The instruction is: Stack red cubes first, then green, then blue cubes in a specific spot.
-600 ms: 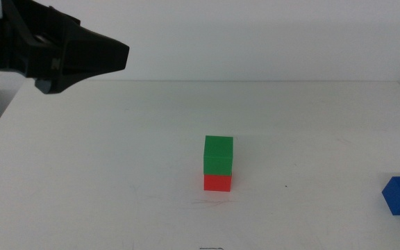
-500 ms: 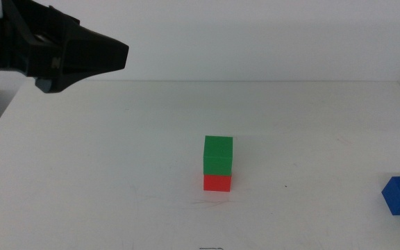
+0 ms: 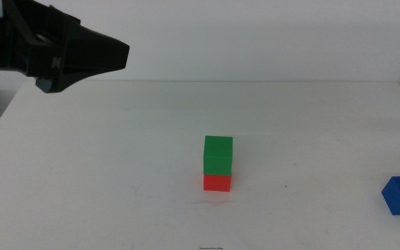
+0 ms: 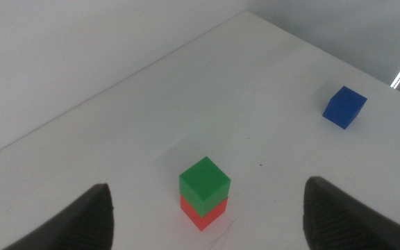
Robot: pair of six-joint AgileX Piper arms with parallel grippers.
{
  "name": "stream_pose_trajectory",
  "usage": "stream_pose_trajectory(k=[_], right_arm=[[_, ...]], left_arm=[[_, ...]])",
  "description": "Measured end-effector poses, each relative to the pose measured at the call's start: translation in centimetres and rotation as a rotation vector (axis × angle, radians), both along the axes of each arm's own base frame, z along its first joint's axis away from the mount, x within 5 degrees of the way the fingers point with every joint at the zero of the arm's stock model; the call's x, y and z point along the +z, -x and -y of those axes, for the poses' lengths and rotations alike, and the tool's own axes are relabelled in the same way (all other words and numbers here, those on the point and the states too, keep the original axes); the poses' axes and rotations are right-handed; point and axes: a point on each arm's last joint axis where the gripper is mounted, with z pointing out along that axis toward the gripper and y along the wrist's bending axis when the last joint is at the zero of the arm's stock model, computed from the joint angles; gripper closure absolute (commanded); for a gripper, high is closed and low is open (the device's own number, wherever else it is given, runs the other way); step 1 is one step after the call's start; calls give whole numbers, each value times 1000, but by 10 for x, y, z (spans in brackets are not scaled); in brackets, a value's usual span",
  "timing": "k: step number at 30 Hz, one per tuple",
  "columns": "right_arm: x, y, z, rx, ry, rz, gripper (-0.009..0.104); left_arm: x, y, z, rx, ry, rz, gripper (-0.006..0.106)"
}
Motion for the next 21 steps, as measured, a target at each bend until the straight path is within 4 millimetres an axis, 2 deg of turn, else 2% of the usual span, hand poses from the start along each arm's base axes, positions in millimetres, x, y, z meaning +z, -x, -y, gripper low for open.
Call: stream_pose_trajectory(k=[5,9,14,21], right_arm=[[15,-35,1,-10,1,-267,29],[13,-67,2,-14,0,-392,29],[-5,-96,1,6,8,-503,29],[-40,-132,4,22,11,-620,29]], left_arm=[[0,0,0,0,0,0,7],[0,0,0,0,1,0,7],[0,0,0,0,1,0,7],[0,0,0,0,1,0,7]])
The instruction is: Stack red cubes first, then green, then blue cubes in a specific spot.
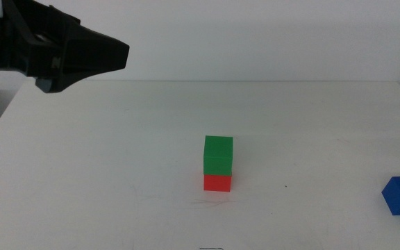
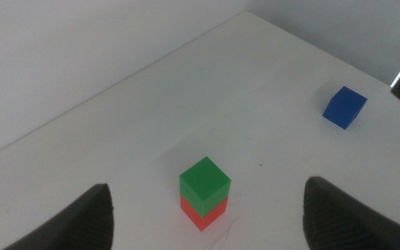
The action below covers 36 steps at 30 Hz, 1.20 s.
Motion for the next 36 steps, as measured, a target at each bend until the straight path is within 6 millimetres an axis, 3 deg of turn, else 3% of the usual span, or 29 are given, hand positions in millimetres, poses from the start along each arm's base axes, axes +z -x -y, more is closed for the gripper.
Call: stream_pose_trajectory(k=[9,16,21,36], right_arm=[[-42,-37,16,46,7,-53,28],[-61,-58,15,84,-44,-48,11],[-68,-67,15,97,-47,-38,2],[-89,-79,24,90,10,-60,2]], left_arm=[[0,0,0,0,0,0,7],[0,0,0,0,0,0,7],[0,0,0,0,0,0,7],[0,0,0,0,0,0,7]])
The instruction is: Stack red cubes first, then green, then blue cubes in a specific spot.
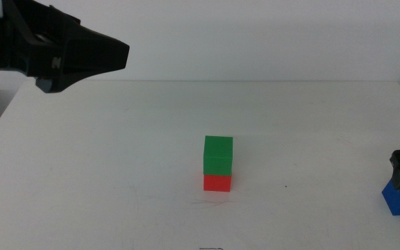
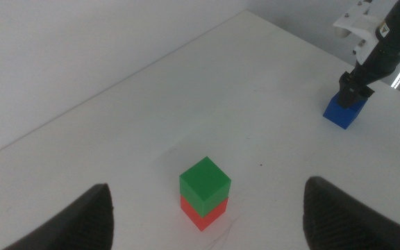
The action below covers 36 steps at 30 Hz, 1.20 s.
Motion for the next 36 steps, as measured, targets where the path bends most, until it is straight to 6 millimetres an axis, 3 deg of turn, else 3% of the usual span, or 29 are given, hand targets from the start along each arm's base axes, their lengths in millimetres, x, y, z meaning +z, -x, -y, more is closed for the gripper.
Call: stream_pose_trajectory(k=[10,13,16,19,20,21,25,32,36], right_arm=[[-17,-6,1,-14,-5,-28,4],[-23,-8,1,-16,-8,-48,9],[-30,-9,1,-16,-9,-67,29],[-37,-10,1,-25,-15,-90,67],[-37,-9,0,-33,-20,-101,88],[-36,-9,-1,-43,-24,-110,97],[-6,-8,-14,-73,-8,-148,96],[116,-9,-78,-135,3,154,96],[138,-3,-116,-106,-58,213,96]], left_arm=[[0,0,0,0,0,0,7],[0,0,0,0,0,0,7],[0,0,0,0,0,0,7],[0,0,0,0,0,0,7],[0,0,0,0,0,0,7],[0,0,0,0,0,0,7],[0,0,0,0,0,0,7],[0,0,0,0,0,0,7],[0,0,0,0,0,0,7]])
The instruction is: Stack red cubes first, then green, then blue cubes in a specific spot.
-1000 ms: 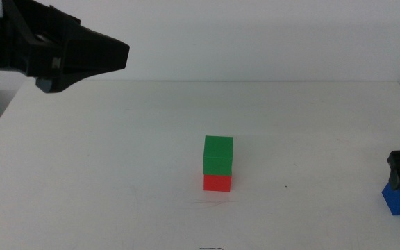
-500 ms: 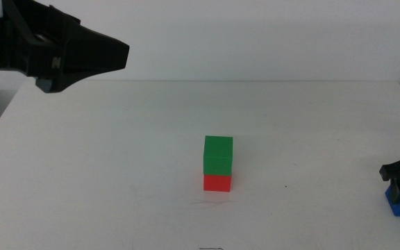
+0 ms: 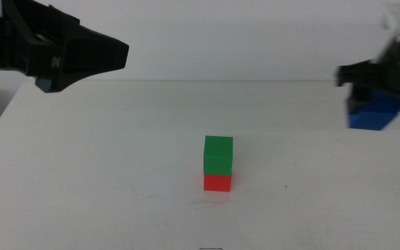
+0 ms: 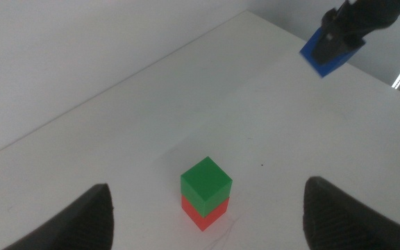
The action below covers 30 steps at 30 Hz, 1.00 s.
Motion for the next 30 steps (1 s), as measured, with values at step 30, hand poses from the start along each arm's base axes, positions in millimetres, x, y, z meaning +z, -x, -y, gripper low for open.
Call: stream_pose_trajectory(k=[30], right_arm=[[-42,-19,-193,98,-121,-35,90]], left_arm=[[0,0,0,0,0,0,7]])
